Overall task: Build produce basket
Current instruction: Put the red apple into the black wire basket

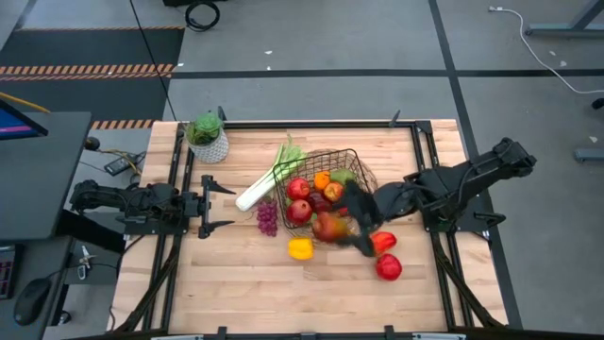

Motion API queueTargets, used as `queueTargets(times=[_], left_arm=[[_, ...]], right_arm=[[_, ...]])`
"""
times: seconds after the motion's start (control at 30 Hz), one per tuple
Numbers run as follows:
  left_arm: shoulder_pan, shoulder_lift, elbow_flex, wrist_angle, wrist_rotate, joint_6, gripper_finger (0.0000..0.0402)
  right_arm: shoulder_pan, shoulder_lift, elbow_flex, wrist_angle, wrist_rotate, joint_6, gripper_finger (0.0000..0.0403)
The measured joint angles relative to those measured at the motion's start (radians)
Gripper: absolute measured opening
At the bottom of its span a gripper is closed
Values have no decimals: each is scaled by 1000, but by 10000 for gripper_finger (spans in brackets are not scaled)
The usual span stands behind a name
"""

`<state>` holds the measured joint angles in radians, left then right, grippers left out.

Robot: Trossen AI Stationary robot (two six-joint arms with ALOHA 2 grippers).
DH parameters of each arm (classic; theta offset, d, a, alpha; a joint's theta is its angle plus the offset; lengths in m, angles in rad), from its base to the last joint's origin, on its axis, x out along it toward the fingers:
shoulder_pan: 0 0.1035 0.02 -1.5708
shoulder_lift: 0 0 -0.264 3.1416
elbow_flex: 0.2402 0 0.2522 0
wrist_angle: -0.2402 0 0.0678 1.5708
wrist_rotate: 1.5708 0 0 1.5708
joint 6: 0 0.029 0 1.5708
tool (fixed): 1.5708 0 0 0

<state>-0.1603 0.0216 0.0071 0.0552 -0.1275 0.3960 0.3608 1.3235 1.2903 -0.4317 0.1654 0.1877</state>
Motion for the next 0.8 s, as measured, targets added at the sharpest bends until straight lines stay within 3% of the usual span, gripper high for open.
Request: queueTargets(times=[0.2,0.4,0.57,0.8], left_arm=[[0,0,0,0,0,0,400],[0,0,0,0,0,0,400],[0,0,0,0,0,0,400],[0,0,0,0,0,0,400]], right_arm=[[-43,0,0,44,355,291,360],[-109,0,0,43,590,545,360],[-148,1,0,43,683,631,360],[-198,1,0,69,713,611,360]])
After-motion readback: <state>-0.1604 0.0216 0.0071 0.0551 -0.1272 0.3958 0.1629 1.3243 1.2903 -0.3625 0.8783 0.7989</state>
